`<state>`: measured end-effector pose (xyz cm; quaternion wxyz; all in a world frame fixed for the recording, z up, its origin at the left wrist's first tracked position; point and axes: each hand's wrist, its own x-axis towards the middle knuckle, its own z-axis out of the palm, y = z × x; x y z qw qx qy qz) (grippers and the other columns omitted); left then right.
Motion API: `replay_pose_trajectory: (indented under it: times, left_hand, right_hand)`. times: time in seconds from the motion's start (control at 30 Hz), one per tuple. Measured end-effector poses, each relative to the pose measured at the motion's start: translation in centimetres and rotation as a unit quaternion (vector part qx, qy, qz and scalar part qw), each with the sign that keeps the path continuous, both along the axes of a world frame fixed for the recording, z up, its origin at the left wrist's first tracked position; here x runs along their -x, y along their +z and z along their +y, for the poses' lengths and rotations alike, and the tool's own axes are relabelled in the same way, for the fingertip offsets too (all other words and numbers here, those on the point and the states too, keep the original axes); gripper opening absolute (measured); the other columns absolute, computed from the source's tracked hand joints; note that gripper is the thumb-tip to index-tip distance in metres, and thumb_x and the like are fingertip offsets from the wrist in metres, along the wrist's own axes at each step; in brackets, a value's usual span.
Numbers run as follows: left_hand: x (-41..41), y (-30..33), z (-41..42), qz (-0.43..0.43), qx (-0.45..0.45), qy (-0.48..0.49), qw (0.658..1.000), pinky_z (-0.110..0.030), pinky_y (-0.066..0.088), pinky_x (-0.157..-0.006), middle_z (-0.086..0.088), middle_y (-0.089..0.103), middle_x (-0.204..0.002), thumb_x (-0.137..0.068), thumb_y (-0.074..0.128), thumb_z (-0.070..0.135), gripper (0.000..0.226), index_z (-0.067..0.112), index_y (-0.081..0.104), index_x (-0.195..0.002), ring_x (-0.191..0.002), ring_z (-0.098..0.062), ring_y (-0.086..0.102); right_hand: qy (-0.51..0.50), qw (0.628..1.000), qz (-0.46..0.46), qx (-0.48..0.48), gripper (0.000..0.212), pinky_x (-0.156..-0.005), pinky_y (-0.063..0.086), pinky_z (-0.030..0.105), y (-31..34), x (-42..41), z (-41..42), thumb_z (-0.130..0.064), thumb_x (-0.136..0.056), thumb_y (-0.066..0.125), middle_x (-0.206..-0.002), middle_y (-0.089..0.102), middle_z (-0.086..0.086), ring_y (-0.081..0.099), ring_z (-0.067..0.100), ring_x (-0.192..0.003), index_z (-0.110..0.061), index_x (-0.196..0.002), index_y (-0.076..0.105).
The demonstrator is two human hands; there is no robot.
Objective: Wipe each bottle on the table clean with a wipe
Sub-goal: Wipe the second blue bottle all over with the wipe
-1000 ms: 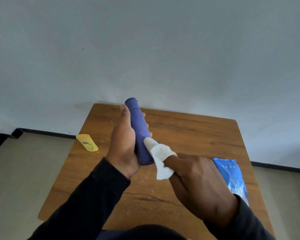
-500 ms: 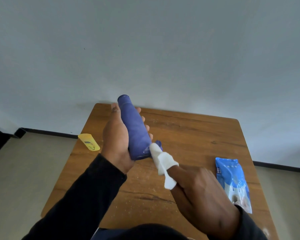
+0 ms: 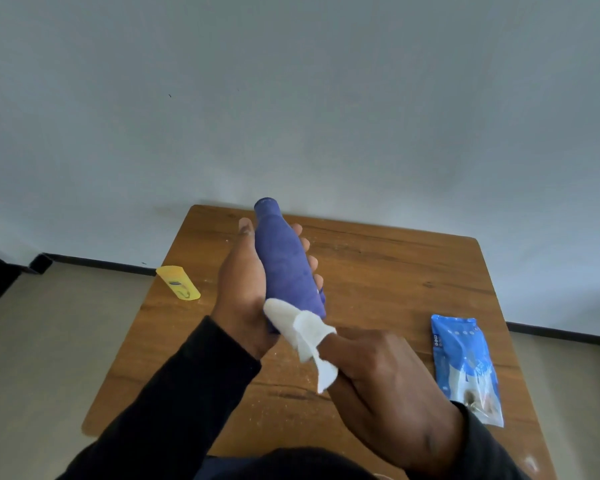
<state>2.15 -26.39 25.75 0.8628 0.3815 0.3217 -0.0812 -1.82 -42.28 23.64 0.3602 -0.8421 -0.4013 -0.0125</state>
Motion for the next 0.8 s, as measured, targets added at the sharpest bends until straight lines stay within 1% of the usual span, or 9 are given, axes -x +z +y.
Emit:
replay_pose_trajectory:
  times: [0.03,0.13,0.17,0.27,0.33,0.5,0.6,0.7,0.8]
  left_hand:
    - [0.0,-0.2,-0.2,-0.001,0.004,0.002,1.0,-0.028,0.055,-0.052,0.003,0.074,-0.078,-0.097,0.035,0.069,0.06,0.02,0.068,-0.106,-0.061,-0.013,0.069]
    - [-0.1,-0.6,-0.1,-0.025,-0.008,0.013,1.0,-0.032,0.054,-0.07,0.003,0.075,-0.106,-0.1,0.035,0.062,0.055,0.02,0.066,-0.119,-0.088,-0.012,0.07]
    - [-0.1,-0.6,0.1,-0.033,-0.009,0.015,0.999,-0.031,0.055,-0.07,0.003,0.075,-0.105,-0.102,0.036,0.059,0.053,0.019,0.065,-0.121,-0.088,-0.011,0.071]
    - [0.0,-0.7,0.5,-0.039,-0.009,-0.009,0.999,-0.03,0.058,-0.055,0.002,0.074,-0.084,-0.101,0.036,0.061,0.057,0.015,0.067,-0.116,-0.069,-0.013,0.069]
    - [0.0,-0.7,0.8,-0.036,0.01,-0.026,0.999,-0.031,0.056,-0.05,-0.001,0.07,-0.083,-0.1,0.036,0.063,0.06,0.014,0.065,-0.118,-0.067,-0.016,0.063]
    - [0.5,-1.5,0.2,-0.053,-0.022,-0.044,0.997,-0.033,0.06,-0.06,-0.008,0.073,-0.088,-0.1,0.042,0.058,0.061,0.007,0.07,-0.117,-0.069,-0.018,0.07]
    - [0.6,-1.9,-0.1,-0.063,-0.026,-0.05,0.996,-0.038,0.06,-0.073,-0.01,0.072,-0.091,-0.098,0.045,0.057,0.055,0.01,0.072,-0.108,-0.075,-0.02,0.071]
    - [0.3,-1.9,0.6,-0.065,-0.015,-0.039,0.997,-0.031,0.059,-0.056,-0.009,0.075,-0.085,-0.101,0.043,0.054,0.05,0.013,0.071,-0.104,-0.065,-0.018,0.07]
    - [0.4,-1.7,1.0,-0.083,-0.044,-0.035,0.995,-0.03,0.056,-0.051,-0.011,0.073,-0.084,-0.104,0.037,0.053,0.051,0.012,0.068,-0.105,-0.062,-0.02,0.065]
  right_hand:
    - [-0.006,1.0,-0.001,0.0,0.039,-0.046,0.029,0.03,0.0,-0.4,0.0,-0.007,-0.087,0.057,-0.069,0.033,-0.015,0.027,0.007,-0.056,-0.037,-0.081,0.032]
    - [-0.061,0.998,-0.014,0.02,0.039,-0.043,0.027,0.029,-0.2,-1.8,-0.1,-0.018,-0.092,0.049,-0.064,0.035,-0.015,0.03,0.009,-0.049,-0.042,-0.083,0.021]
    - [-0.071,0.997,-0.018,0.031,0.039,-0.043,0.025,0.028,-0.1,-1.9,-0.3,-0.018,-0.092,0.049,-0.063,0.035,-0.015,0.03,0.009,-0.047,-0.043,-0.082,0.019]
    - [-0.039,0.998,-0.025,0.052,0.038,-0.045,0.02,0.023,0.4,-1.1,-0.3,-0.013,-0.086,0.055,-0.066,0.034,-0.016,0.03,0.012,-0.05,-0.038,-0.083,0.027]
    - [-0.007,0.998,-0.021,0.056,0.034,-0.049,0.019,0.024,0.3,-0.3,-0.4,-0.013,-0.084,0.057,-0.066,0.04,-0.012,0.035,0.016,-0.053,-0.037,-0.084,0.033]
    - [-0.065,0.994,-0.036,0.078,0.032,-0.043,0.018,0.022,0.1,-2.6,-0.3,-0.027,-0.092,0.043,-0.064,0.034,-0.015,0.026,0.008,-0.049,-0.042,-0.084,0.016]
    - [-0.095,0.989,-0.048,0.107,0.023,-0.042,0.012,0.014,0.6,-3.3,0.3,-0.031,-0.092,0.039,-0.061,0.037,-0.013,0.031,0.014,-0.044,-0.039,-0.085,0.019]
    - [-0.067,0.99,-0.041,0.116,0.028,-0.039,0.02,0.023,0.4,-1.8,0.6,-0.027,-0.092,0.045,-0.061,0.045,-0.011,0.035,0.014,-0.044,-0.038,-0.086,0.02]
    - [-0.029,0.99,-0.035,0.131,0.021,-0.043,0.027,0.03,0.1,-0.2,0.3,-0.026,-0.086,0.053,-0.064,0.052,-0.008,0.044,0.018,-0.048,-0.033,-0.088,0.033]
